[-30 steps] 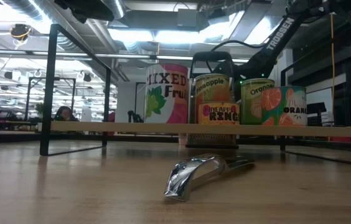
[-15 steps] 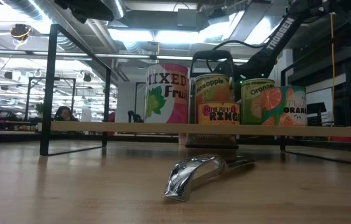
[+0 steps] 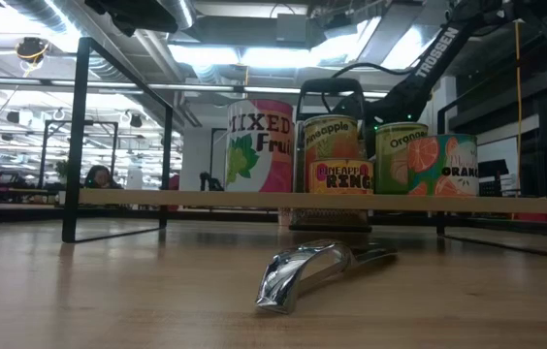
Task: Pick and place cans onto a shelf
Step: Put the canned diced tomatoes on the shelf
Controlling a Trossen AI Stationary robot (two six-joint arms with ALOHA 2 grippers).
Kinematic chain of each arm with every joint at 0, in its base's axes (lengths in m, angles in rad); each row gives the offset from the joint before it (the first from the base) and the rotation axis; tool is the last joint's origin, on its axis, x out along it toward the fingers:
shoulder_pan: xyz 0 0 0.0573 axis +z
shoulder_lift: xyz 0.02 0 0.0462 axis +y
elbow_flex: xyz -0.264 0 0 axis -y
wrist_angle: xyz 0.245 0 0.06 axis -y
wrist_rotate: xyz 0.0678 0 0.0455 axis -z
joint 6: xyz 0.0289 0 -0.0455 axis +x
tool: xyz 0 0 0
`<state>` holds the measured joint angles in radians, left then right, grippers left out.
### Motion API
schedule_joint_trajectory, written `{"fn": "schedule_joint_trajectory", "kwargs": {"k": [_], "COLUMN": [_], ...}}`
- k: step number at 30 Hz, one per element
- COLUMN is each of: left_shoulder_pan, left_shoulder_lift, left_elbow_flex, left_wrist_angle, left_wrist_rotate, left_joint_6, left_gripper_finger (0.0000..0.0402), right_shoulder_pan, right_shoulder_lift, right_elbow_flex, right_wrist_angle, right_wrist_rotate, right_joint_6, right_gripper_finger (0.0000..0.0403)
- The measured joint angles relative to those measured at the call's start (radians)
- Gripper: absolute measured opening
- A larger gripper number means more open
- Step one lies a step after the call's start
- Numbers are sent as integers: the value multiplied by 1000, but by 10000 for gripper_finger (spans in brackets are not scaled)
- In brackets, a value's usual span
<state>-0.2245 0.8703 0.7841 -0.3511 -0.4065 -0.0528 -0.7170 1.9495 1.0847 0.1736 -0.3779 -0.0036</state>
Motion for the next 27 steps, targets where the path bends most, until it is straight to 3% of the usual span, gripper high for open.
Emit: {"fn": "schedule_joint_trajectory", "kwargs": {"k": [27], "left_shoulder_pan": [0], "left_shoulder_lift": [0], "left_elbow_flex": [0], "left_wrist_angle": [0], "left_wrist_rotate": [0], "left_joint_6": [2], "left_gripper_finger": [55], "right_shoulder_pan": [3], "right_shoulder_lift": [9], "right_elbow_flex": [-3], "right_wrist_angle": [-56], "right_wrist_rotate": [20], "right_joint_6": [-23], "right_gripper_finger": [112]}}
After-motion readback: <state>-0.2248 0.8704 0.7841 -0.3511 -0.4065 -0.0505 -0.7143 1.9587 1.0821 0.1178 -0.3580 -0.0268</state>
